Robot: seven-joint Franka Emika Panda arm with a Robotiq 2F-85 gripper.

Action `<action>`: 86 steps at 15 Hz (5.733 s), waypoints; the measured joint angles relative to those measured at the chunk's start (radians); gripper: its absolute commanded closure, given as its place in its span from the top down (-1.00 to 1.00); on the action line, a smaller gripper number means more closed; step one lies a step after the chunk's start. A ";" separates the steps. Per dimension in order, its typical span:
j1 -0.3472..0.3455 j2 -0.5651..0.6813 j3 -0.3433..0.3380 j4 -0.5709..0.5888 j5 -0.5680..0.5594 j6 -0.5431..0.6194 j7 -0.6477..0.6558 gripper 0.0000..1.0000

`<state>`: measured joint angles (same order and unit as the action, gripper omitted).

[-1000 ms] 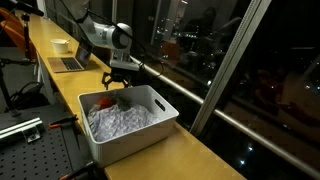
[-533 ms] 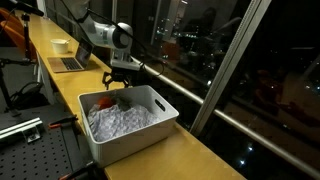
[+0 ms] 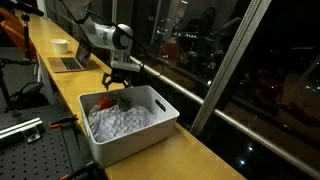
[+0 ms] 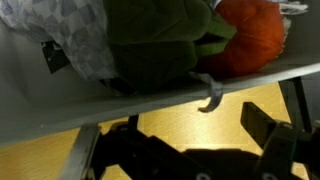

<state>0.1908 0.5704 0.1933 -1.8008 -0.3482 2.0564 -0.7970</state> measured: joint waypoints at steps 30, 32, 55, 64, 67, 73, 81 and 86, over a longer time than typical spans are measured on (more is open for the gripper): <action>-0.001 -0.173 -0.024 -0.009 -0.024 -0.259 -0.038 -1.00; -0.001 -0.207 -0.024 -0.005 -0.025 -0.301 -0.038 -0.95; 0.018 -0.065 0.005 -0.004 -0.025 -0.227 -0.038 0.56; 0.003 -0.059 0.004 -0.037 -0.025 -0.197 -0.038 0.28; -0.007 -0.058 0.002 -0.060 -0.025 -0.171 -0.038 0.03; -0.013 -0.058 0.001 -0.077 -0.025 -0.148 -0.038 -0.42; -0.017 -0.088 -0.002 -0.082 -0.025 -0.152 -0.037 -0.61; -0.020 -0.160 -0.002 -0.109 -0.024 -0.160 -0.037 -0.58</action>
<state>0.1703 0.4109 0.1917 -1.9100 -0.3723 1.8969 -0.8341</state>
